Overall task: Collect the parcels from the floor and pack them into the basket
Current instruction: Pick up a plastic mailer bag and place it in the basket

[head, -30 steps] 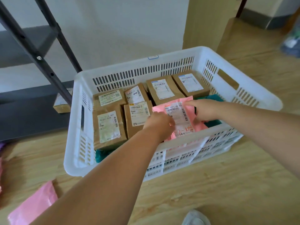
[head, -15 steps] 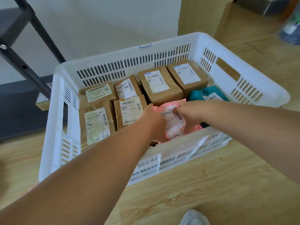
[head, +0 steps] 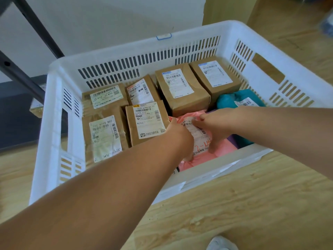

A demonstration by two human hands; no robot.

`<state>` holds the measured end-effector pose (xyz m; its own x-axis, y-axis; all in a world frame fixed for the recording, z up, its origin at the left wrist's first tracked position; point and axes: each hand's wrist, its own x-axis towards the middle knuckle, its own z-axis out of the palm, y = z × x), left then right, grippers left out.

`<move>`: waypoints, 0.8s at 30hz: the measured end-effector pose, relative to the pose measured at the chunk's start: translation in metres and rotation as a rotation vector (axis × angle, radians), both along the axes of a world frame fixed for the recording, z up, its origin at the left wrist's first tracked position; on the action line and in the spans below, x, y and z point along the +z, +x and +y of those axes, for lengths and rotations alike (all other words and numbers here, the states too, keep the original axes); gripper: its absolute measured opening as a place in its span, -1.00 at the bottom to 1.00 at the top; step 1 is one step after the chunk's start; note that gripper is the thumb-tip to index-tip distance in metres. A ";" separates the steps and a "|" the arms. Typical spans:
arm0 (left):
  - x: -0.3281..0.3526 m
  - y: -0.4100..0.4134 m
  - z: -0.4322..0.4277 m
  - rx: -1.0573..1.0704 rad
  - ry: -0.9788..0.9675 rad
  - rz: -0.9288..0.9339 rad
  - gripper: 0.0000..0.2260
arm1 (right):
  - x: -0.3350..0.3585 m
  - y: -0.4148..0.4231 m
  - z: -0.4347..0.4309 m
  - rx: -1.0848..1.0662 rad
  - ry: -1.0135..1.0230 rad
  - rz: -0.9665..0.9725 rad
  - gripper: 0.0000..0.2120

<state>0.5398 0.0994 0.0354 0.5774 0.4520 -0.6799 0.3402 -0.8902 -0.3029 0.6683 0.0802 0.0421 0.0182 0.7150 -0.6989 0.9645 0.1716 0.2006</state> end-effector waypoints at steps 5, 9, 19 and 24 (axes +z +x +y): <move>0.000 -0.003 -0.001 0.002 0.005 -0.036 -0.72 | -0.003 -0.003 0.003 0.037 0.011 -0.067 0.20; 0.001 -0.007 0.001 0.026 0.005 -0.090 -0.68 | -0.005 -0.001 0.007 0.027 0.029 -0.066 0.18; 0.014 -0.039 0.001 0.234 -0.095 -0.583 -0.32 | 0.028 0.013 0.015 -0.260 0.005 0.158 -0.34; 0.042 -0.074 -0.001 0.426 -0.034 -0.750 -0.50 | 0.065 -0.001 0.031 -0.270 0.316 0.235 -0.66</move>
<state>0.4653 0.0982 0.0779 0.6652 0.7183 -0.2037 0.7464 -0.6461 0.1594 0.6675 0.1109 0.1075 0.1001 0.8847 -0.4553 0.9917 -0.1256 -0.0259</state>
